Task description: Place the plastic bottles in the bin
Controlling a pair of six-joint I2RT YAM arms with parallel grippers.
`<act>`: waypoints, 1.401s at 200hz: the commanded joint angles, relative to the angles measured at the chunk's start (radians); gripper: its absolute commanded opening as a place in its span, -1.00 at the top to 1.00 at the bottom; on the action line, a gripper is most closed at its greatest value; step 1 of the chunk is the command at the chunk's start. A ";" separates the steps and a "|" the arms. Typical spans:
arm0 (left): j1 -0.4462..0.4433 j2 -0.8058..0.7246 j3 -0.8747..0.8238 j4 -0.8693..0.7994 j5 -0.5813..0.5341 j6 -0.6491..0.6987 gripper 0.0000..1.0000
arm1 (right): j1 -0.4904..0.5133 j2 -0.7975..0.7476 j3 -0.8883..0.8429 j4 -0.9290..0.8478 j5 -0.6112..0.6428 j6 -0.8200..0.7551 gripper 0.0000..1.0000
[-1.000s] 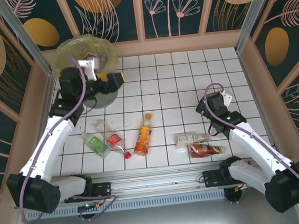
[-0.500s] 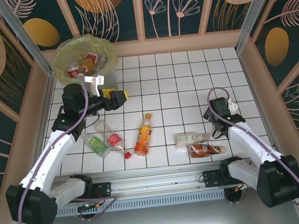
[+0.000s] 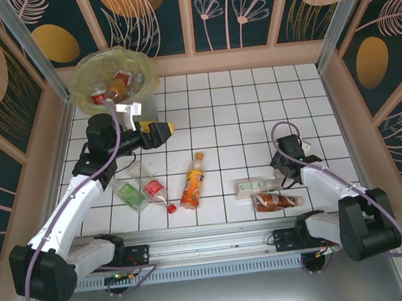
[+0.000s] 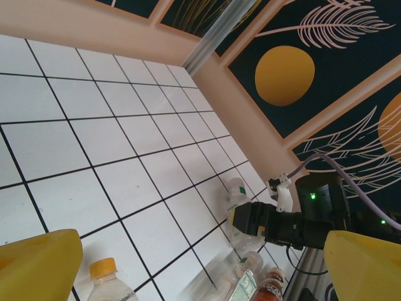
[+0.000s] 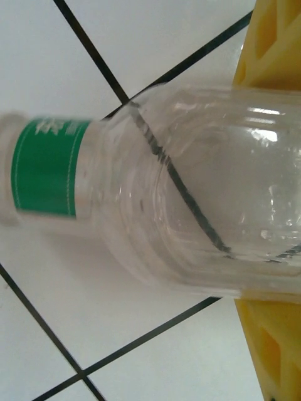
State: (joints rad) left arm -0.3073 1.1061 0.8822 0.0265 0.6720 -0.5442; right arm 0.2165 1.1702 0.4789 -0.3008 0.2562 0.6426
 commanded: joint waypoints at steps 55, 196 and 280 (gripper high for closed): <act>-0.027 0.023 -0.021 0.067 -0.010 -0.028 -0.97 | -0.020 0.039 0.052 0.171 -0.093 -0.106 -0.18; -0.143 0.281 -0.028 0.635 0.054 -0.346 -0.96 | 0.087 -0.133 0.201 0.573 -1.115 -0.271 -0.24; -0.205 0.330 -0.049 0.989 0.120 -0.428 -0.86 | 0.235 -0.043 0.270 0.781 -1.266 -0.094 -0.19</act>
State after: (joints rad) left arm -0.4973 1.4242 0.8440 0.8501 0.7395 -0.9421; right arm 0.4362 1.1095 0.7155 0.3393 -0.9241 0.4759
